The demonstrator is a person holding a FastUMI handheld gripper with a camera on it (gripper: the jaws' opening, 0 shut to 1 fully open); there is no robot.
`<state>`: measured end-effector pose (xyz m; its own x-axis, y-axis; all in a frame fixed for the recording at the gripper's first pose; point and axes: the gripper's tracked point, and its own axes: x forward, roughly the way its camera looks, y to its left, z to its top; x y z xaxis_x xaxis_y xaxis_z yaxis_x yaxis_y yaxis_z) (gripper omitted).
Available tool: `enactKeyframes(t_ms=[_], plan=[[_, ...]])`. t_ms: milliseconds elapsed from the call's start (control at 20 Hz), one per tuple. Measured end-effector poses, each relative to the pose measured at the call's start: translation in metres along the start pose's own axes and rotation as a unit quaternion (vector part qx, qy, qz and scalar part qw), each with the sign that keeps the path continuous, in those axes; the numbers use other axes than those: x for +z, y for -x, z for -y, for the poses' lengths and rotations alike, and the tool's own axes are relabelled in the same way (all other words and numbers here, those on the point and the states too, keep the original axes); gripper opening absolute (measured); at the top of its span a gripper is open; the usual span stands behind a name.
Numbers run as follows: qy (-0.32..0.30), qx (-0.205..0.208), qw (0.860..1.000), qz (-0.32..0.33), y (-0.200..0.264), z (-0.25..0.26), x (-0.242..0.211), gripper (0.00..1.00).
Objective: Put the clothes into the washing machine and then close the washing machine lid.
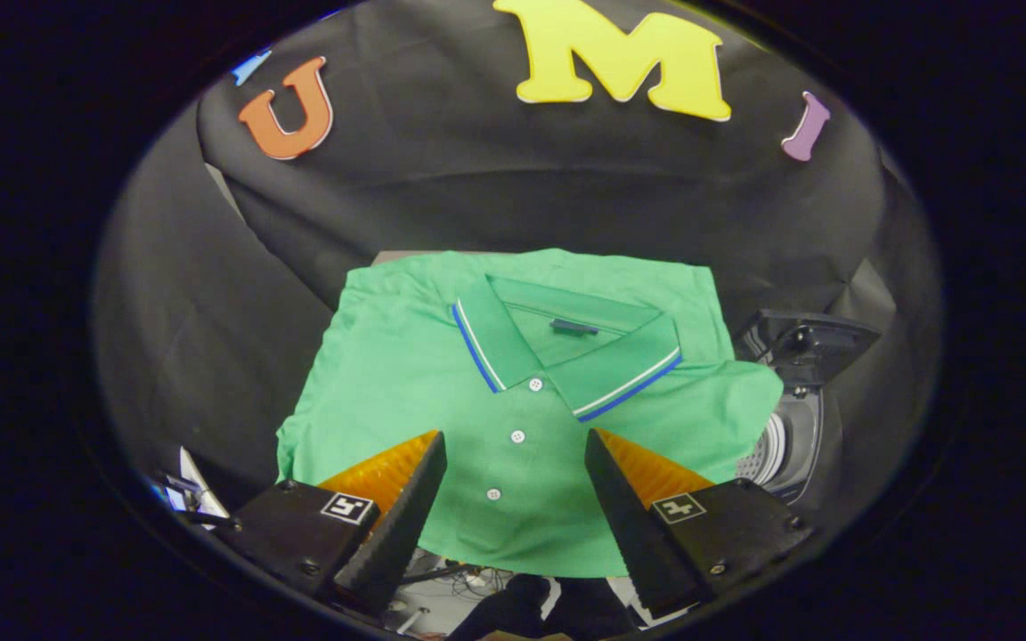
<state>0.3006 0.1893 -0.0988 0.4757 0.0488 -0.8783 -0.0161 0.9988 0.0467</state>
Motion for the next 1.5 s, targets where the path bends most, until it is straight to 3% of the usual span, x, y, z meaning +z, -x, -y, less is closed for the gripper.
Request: enactKeyframes(t_ms=[450,600,850,1000,1100,1250,1350,1500], plan=[[-0.022,-0.039,0.995,-0.086,-0.031,-0.010,-0.004,0.98],[0.009,-0.058,0.996,-0.072,-0.036,-0.011,-0.003,0.99],[-0.005,-0.056,0.994,-0.089,-0.035,-0.011,-0.004,0.98],[-0.010,-0.057,0.995,-0.087,-0.033,-0.008,-0.004,0.92],[-0.013,-0.058,0.994,-0.089,-0.034,-0.005,-0.002,0.83],[-0.038,-0.059,0.994,-0.087,-0.034,0.002,0.000,0.38],[-0.027,-0.041,0.995,-0.084,-0.033,0.003,0.002,0.24],[-0.038,-0.005,0.995,-0.090,-0.031,0.004,0.002,0.12]])
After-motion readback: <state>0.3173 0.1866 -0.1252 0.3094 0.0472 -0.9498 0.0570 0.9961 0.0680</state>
